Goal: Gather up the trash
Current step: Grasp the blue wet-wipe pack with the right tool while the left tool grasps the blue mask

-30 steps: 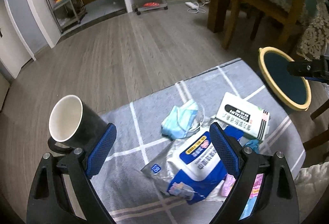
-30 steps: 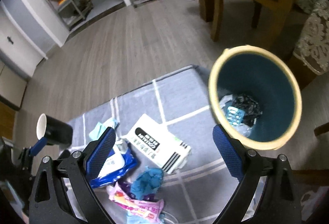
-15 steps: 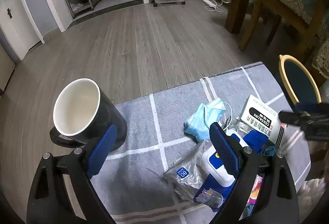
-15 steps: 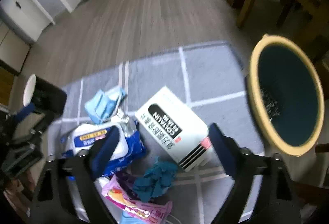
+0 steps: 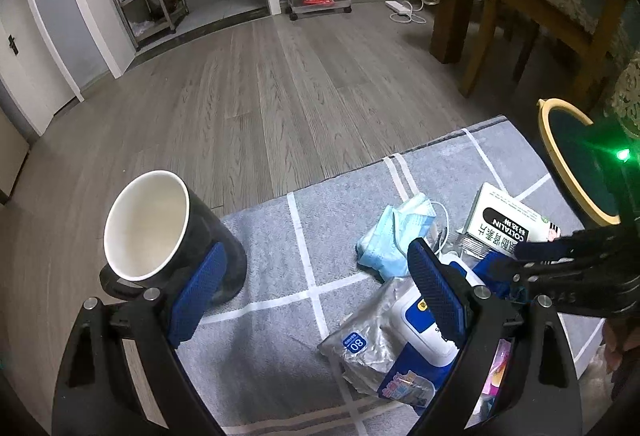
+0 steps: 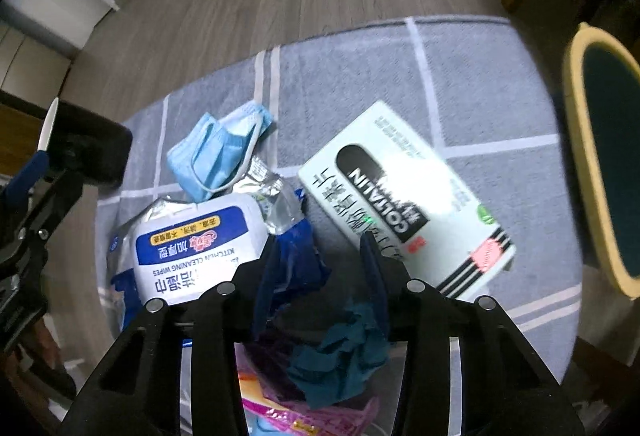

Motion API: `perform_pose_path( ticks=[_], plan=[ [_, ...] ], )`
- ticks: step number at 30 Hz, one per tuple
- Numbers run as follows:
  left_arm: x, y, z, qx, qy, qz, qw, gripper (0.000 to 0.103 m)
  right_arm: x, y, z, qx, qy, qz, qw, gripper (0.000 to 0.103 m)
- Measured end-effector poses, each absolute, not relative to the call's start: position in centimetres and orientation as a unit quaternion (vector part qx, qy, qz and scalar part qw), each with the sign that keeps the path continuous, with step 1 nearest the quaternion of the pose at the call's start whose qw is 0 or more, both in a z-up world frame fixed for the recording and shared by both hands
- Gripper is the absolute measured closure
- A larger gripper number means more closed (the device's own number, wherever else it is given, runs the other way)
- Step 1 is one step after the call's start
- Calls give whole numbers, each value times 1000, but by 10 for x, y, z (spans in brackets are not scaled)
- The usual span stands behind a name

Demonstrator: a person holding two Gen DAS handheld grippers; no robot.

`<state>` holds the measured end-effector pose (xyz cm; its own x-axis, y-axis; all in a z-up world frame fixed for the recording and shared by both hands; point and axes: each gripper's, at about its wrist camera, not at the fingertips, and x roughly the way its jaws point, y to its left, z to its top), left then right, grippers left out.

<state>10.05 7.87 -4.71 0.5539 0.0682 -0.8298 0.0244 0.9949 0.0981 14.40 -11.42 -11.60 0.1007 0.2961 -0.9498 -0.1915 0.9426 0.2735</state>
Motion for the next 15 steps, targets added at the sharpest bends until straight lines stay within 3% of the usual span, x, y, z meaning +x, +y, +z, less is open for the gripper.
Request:
perform_pose_path(
  ticks=[3,5,15],
  plan=[
    [101,80,-47,46,471,14,881,13,145,-112,-117,50,652,167,738,63],
    [101,80,-46,46,470,13,882,13,144,-112,-117,54,657,171,733,81],
    [103,85,-40,33,463,19,885,13,140,-116,-64,47,612,210,761,90]
  ],
)
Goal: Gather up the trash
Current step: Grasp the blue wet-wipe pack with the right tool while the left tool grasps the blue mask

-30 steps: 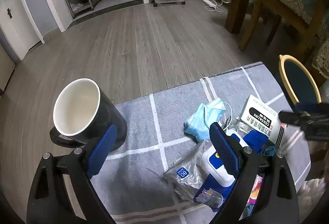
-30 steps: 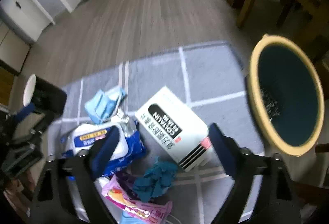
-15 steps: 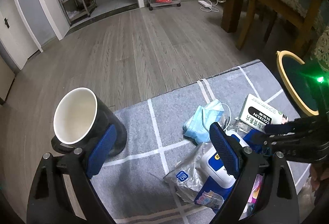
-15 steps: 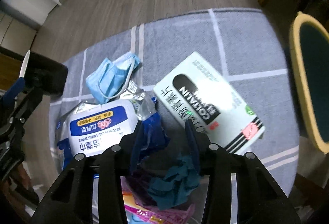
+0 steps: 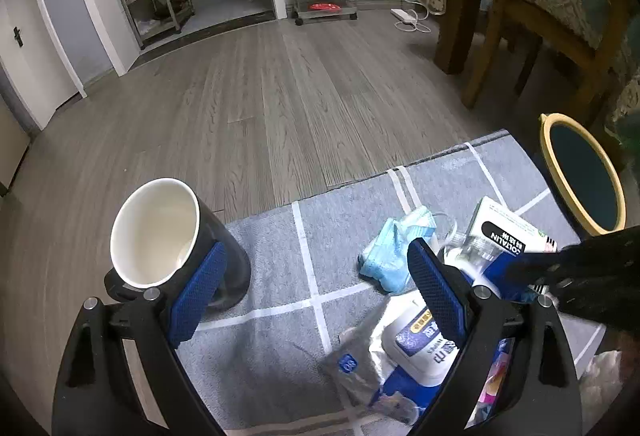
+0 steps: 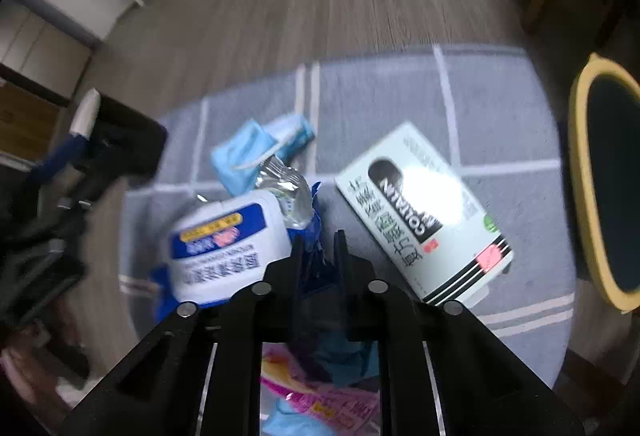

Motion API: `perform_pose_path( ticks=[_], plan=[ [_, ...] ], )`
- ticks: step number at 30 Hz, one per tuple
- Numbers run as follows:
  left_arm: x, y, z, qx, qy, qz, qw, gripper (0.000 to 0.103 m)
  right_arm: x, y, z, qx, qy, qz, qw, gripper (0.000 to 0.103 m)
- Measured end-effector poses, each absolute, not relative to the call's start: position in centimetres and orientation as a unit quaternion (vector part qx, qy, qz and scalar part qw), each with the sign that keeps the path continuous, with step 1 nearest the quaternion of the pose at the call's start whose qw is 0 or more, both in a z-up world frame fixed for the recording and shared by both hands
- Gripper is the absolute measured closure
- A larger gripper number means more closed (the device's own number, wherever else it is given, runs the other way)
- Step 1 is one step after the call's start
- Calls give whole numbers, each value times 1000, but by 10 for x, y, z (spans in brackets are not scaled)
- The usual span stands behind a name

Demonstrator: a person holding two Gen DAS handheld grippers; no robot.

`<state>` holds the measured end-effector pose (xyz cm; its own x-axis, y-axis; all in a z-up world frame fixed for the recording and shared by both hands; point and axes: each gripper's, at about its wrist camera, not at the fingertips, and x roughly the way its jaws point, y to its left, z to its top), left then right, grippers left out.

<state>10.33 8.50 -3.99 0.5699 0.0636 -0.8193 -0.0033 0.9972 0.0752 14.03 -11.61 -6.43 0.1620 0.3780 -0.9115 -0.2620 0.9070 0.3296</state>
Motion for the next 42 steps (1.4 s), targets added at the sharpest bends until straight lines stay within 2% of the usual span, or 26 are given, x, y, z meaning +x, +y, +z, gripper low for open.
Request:
perform_pose_path(
  ticks=[3,18,21,29,30,33,36,37,41,42],
  plan=[
    [105,86,-37,22,461,19,887,13,145,-131,-43,72,590,215,775,94],
    [124,74,-48,11,470,17,882,13,170,-211,18,156,511,187,824,95],
    [127,66,-56,14,477,6,879,13,174,-228,29,141,484,148,851,95],
    [138,36,-89,48,514,-31,856,14,186,-249,17,132,478,97,863,95],
    [140,34,-94,51,521,-35,851,16,187,-252,15,132,478,92,863,95],
    [144,28,-109,54,543,-41,837,30,190,-257,11,131,480,82,863,95],
    [148,24,-121,56,560,-44,825,35,192,-260,10,125,480,69,866,95],
    [148,23,-124,56,564,-47,822,42,193,-262,9,123,480,65,866,95],
    [152,14,-136,68,586,-49,806,54,193,-263,6,113,484,58,866,95],
    [152,14,-137,73,587,-49,805,60,194,-263,6,108,484,56,867,95]
  ],
)
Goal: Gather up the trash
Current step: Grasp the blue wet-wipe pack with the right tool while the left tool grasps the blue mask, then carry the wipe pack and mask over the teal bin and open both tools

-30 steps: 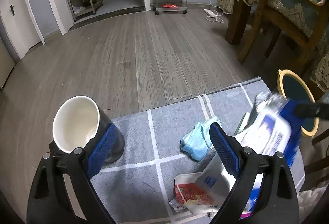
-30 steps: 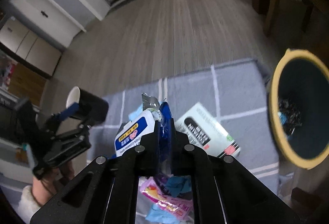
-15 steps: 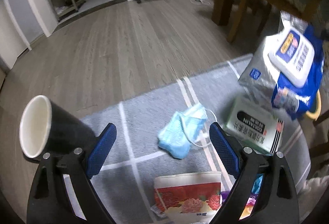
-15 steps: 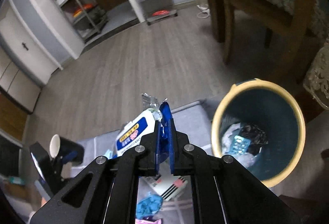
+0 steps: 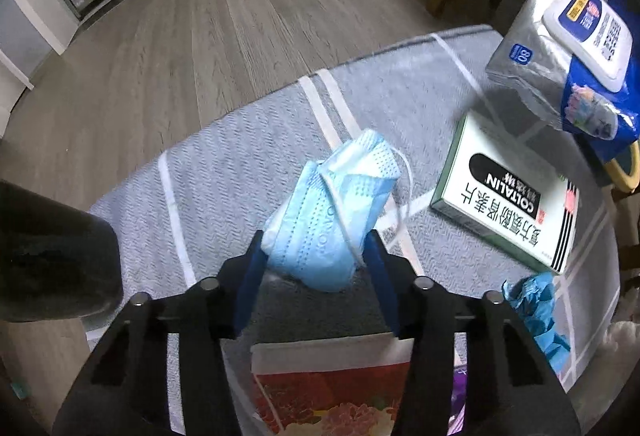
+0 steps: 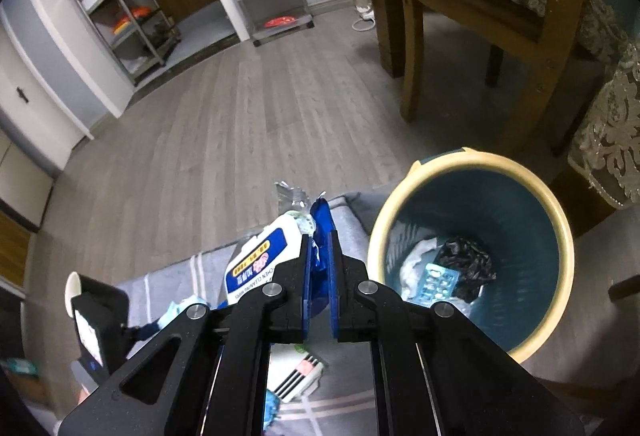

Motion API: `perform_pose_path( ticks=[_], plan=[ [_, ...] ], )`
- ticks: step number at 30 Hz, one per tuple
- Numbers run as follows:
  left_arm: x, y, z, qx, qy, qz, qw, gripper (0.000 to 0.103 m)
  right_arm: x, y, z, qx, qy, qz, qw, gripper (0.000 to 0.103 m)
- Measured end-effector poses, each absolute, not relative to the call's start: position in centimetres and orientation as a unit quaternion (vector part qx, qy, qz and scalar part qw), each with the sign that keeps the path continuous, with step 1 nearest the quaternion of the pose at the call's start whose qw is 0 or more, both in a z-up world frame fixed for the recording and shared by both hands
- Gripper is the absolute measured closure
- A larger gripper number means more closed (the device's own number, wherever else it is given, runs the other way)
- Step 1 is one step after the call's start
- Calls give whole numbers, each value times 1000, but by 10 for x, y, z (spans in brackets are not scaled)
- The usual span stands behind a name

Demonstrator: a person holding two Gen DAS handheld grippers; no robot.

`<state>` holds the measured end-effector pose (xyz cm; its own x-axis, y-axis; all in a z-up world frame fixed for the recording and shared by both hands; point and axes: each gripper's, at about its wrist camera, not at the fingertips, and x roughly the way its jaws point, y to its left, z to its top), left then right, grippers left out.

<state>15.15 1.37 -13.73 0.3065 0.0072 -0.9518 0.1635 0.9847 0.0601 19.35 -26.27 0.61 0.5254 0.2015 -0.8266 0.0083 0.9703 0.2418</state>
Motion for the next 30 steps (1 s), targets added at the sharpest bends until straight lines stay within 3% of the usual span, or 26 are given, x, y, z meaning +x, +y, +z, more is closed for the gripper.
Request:
perform_pose_path(
  ticks=[1,4,17,30],
  plan=[
    [152,13,-138,79,587,-47,804,69,194,-263,6,105,483,54,867,95],
    [149,12,-133,79,577,-54,811,81,195,-264,7,100,483,54,868,95],
    [149,-26,-53,78,493,-84,862,82,191,-282,18,110,475,43,872,95],
    [150,-100,-25,97,460,-143,871,82,186,-339,29,126,460,12,879,95]
  ],
)
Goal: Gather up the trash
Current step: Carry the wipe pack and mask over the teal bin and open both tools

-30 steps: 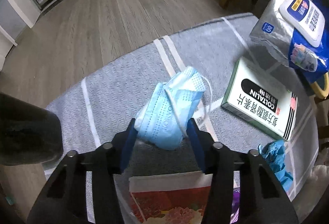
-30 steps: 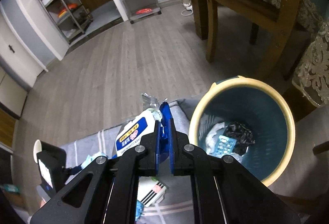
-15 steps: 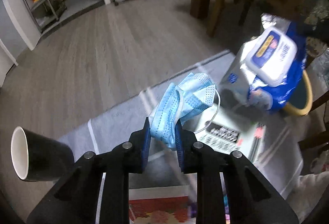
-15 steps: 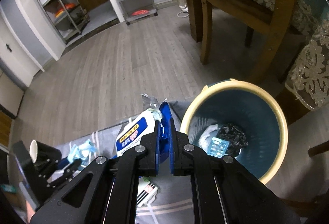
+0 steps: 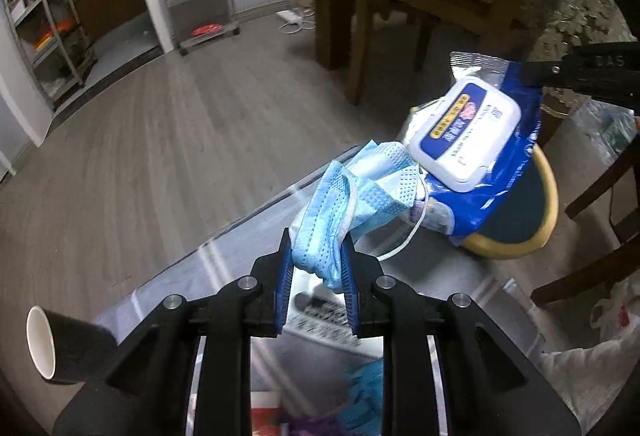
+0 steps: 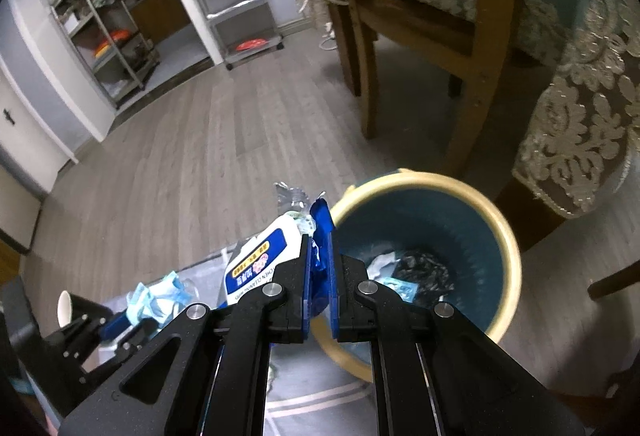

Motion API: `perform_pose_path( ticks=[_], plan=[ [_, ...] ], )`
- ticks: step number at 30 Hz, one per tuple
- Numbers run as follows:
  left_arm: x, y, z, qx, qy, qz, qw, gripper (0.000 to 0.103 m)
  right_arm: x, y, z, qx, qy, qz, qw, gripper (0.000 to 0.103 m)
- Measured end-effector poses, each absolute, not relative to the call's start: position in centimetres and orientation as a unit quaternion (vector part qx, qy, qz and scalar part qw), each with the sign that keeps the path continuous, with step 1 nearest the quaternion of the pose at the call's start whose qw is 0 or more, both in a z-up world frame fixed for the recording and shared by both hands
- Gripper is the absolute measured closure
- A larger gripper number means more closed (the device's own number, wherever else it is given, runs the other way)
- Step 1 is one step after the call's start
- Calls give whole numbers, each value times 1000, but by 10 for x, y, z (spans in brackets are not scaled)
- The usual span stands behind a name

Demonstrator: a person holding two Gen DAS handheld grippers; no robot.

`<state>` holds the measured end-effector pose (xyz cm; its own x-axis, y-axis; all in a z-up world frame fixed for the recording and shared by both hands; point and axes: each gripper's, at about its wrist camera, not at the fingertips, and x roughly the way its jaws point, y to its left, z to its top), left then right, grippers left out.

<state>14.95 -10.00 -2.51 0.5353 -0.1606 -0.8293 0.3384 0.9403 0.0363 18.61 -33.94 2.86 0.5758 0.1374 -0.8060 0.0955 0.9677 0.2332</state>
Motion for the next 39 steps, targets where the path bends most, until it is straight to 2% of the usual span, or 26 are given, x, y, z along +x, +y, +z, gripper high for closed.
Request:
perform_pose_path(
  ticks=[9,21,37,39],
  plan=[
    [156,-165,-35,118,456,-193,860,82,183,-401,22,133,457,-44,878,95],
    [156,-235,-76,156,470,-244,834,81,187,-446,-7,76,480,-118,866,95],
    [160,-256,-99,164,469,-259,828,80,195,-431,-29,38,511,-126,849,94],
    [161,-255,-96,158,464,-261,832,76,196,-430,-28,36,510,-128,850,94]
  ],
)
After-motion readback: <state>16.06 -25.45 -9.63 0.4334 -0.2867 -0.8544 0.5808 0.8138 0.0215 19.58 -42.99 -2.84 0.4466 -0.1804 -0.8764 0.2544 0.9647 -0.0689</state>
